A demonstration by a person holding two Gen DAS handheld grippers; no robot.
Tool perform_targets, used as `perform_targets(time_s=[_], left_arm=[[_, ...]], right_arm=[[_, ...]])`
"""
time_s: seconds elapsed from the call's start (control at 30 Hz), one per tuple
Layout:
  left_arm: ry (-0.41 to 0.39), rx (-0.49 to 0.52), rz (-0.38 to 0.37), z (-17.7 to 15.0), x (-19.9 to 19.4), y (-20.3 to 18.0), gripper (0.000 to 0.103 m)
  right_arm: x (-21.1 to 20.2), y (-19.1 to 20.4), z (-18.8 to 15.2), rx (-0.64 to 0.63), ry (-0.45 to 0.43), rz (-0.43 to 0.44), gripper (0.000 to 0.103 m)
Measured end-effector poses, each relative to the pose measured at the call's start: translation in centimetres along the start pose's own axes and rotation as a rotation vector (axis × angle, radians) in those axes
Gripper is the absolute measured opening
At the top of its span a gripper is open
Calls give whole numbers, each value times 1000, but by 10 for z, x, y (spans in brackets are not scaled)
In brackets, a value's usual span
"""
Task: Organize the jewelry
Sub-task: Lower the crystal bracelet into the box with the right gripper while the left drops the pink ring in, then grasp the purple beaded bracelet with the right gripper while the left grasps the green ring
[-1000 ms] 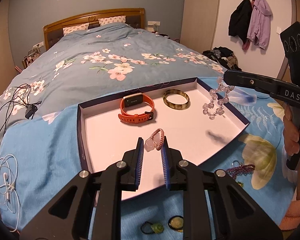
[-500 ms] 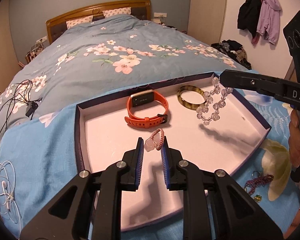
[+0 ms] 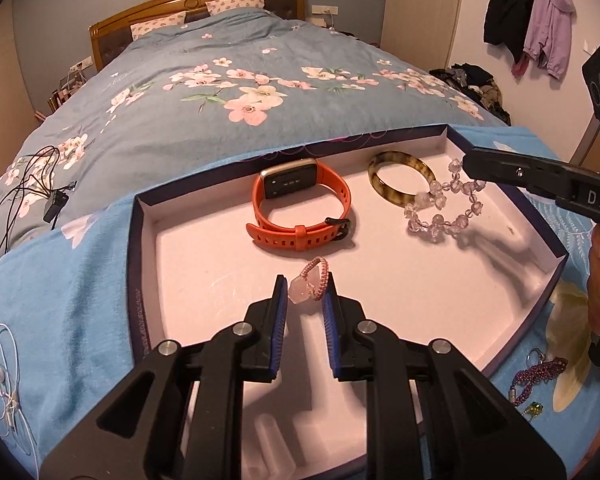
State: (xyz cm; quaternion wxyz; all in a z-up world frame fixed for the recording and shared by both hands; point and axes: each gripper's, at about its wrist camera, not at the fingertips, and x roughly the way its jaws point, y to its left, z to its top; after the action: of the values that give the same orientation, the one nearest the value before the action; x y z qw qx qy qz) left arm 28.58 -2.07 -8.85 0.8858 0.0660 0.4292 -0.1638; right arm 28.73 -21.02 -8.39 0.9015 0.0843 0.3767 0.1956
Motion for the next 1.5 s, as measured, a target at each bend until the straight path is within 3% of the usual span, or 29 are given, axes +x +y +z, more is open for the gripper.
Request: perform_targets(time_s=[0.23,0.43,0.6,0.7,0.87,1.03,1.5], left_arm=[[10,3,8,2,8,-4,19],[-29,-8,6,3,-2,-4,31],[-104,-37,21,3,-26,0,43],[-145,-56,25,-1,-46,5,44],[-221,-61,48,-20,-89,10,49],[-253,-69,53,-47,-118,15,52],[-212,-72,11,-110,-134,5,53]], right_arm=[[7,-10,-5,25,28,-42,10],[2,-14,-5,33,18,-63,13],[-16,-8,-7,7,-15,-64,24],[-32,1,-11,-34,-33,-52,32],[-64,21,-29,-137,-58,-26,35],[-86,34,-57,-231,-24,14,35],[-84,41,-118,-306,98,-46,35]])
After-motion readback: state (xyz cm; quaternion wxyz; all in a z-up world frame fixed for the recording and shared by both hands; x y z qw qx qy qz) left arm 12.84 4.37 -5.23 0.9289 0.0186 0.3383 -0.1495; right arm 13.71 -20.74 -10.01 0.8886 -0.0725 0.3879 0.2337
